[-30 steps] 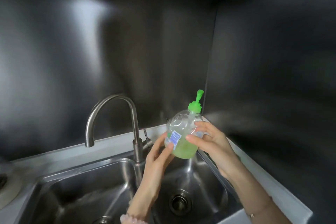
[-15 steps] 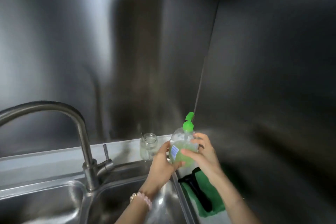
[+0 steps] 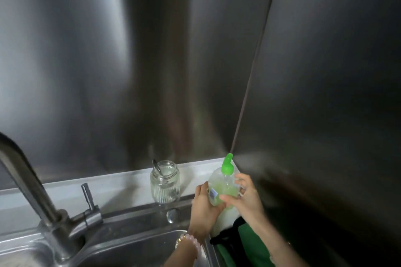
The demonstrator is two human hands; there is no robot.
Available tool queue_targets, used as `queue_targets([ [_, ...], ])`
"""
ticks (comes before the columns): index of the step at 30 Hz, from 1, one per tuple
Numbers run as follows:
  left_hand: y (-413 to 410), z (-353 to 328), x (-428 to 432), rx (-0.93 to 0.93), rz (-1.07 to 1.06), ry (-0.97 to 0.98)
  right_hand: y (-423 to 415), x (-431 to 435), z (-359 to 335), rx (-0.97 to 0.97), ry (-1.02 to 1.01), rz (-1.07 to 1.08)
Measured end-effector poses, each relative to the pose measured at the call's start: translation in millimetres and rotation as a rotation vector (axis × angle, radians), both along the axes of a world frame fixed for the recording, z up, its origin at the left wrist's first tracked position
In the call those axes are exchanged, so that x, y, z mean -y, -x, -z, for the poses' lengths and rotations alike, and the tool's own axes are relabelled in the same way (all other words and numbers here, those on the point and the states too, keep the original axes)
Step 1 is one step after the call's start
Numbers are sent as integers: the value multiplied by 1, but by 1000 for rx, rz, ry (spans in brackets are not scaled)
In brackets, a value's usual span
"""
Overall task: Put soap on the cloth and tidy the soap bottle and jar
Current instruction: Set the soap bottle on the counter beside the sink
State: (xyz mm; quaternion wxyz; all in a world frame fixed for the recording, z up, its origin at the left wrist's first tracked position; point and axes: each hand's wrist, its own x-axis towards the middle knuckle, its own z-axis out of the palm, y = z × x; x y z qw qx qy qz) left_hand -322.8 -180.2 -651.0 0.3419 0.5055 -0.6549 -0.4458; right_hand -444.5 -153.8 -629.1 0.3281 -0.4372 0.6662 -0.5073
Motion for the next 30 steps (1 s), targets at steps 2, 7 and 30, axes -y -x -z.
queue_targets([
  [2, 4, 3, 9, 26, 33, -1, 4, 5, 7, -9, 4, 18],
  [7, 11, 8, 32, 46, 50, -38, 9, 26, 23, -62, -1, 55],
  [30, 22, 23, 68, 83, 14, 27, -12, 46, 9, -556, -203, 230],
])
